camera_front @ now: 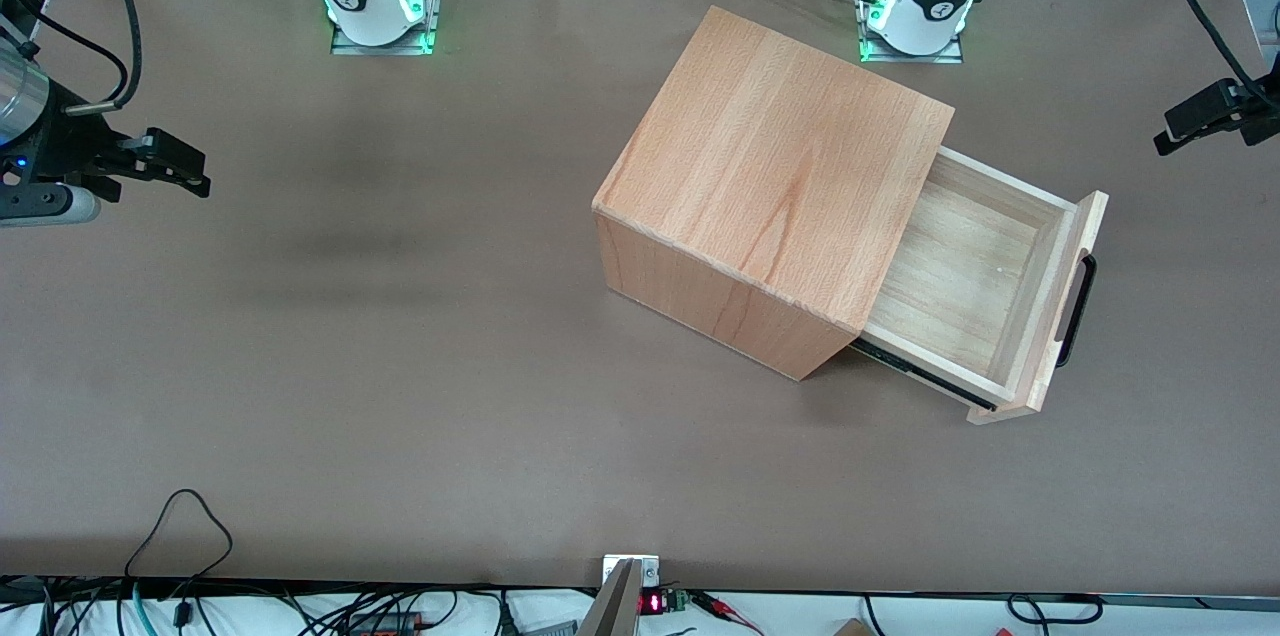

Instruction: Open top drawer with left arm

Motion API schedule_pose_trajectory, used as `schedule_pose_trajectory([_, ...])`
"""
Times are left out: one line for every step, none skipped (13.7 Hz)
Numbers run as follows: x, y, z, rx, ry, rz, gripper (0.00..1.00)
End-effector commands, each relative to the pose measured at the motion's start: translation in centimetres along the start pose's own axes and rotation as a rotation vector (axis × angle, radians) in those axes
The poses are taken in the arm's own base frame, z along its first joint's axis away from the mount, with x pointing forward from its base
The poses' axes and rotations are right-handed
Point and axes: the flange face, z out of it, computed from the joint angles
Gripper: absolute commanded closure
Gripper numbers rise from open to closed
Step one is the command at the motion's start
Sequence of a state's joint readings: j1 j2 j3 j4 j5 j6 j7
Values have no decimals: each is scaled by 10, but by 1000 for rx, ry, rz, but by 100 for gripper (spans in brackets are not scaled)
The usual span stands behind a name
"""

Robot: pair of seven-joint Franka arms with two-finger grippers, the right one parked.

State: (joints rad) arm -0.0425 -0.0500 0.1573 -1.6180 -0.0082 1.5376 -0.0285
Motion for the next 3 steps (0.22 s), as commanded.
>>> schedule_pose_trajectory([-3,2,-9,28,11,-2,0])
schedule_pose_trajectory([-3,2,-8,28,10,-2,0])
schedule_pose_trajectory([-4,2,-10,28,13,-2,0])
